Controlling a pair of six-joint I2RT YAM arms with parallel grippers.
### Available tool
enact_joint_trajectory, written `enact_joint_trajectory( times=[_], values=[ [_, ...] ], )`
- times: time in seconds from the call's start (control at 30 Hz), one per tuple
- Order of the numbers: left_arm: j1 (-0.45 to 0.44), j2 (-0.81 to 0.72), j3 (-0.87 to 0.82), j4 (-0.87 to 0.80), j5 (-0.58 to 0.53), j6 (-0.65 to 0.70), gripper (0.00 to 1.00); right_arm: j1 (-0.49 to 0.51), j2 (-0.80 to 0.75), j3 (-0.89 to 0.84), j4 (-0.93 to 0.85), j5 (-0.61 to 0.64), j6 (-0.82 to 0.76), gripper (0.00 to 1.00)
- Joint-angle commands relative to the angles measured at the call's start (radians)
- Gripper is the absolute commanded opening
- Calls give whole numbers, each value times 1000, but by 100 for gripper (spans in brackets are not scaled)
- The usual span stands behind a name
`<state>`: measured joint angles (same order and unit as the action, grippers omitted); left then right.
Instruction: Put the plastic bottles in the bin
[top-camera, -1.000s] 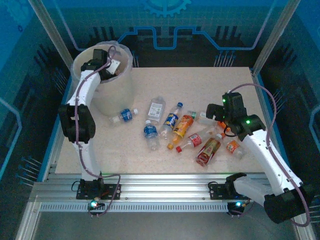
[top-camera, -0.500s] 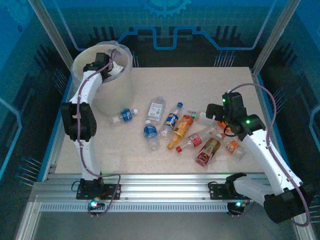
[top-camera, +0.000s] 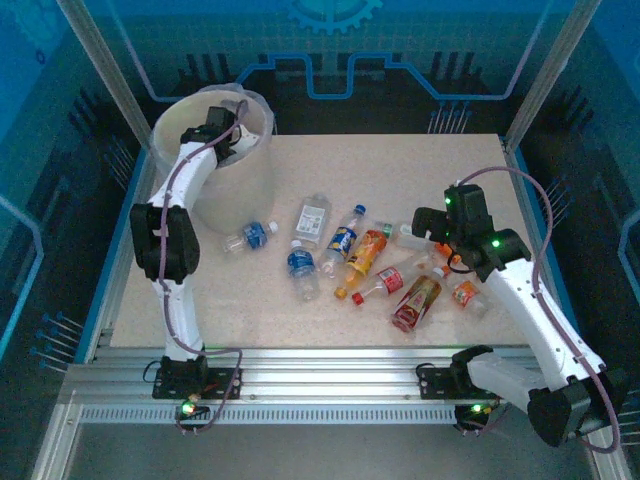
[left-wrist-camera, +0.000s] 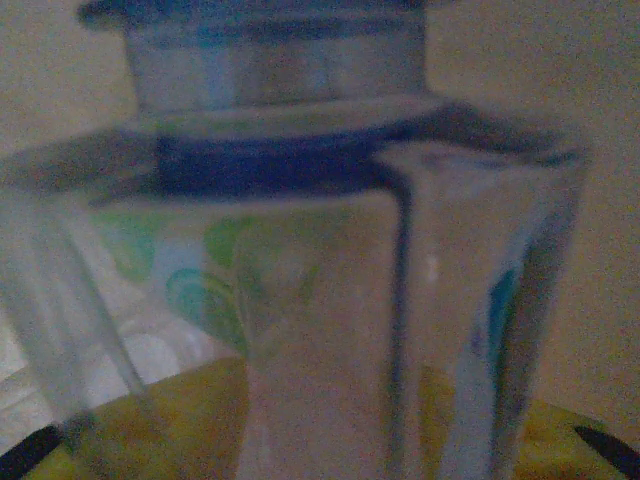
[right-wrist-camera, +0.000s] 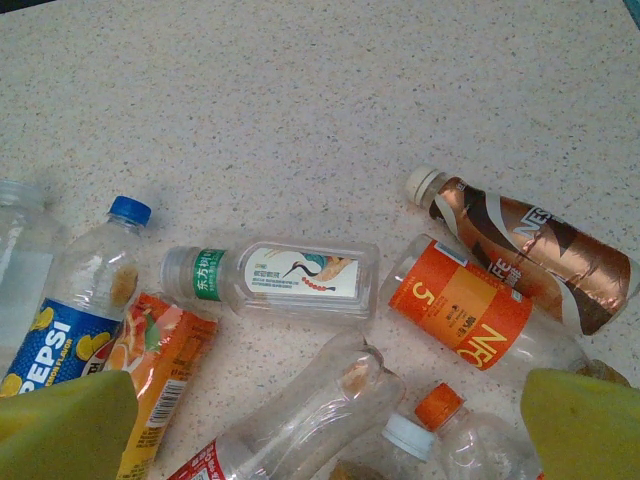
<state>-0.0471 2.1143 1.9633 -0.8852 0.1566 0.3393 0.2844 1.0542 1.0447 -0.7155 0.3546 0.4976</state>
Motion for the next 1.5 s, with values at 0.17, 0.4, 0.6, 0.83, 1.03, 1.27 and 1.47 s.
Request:
enact_joint_trajectory(
  times=[0.17,0.4,0.6,0.83,1.03,1.27,1.47],
  values=[
    [-48,39,55,-3,74,-34,45,-8,-8,-23,14,4,4,100],
    [-74,62,84,-17,75,-46,47,-10,-13,-27,13,7,5,100],
    [-80,67,91,-50,76,-49,60,-10,-16,-32,16,14,5,100],
    [-80,42,111,-44,1,-48,71,-10,-15,-30,14,12,3,100],
    [-80,-11,146,-10,-63,-70,85,-11,-20,-30,10,11,1,100],
    [-79,-123,145,71,-119,-107,99,-10,-34,-29,12,12,-5,100],
    [-78,-245,101,125,-154,-128,99,-12,-40,-28,13,13,-10,100]
  ],
)
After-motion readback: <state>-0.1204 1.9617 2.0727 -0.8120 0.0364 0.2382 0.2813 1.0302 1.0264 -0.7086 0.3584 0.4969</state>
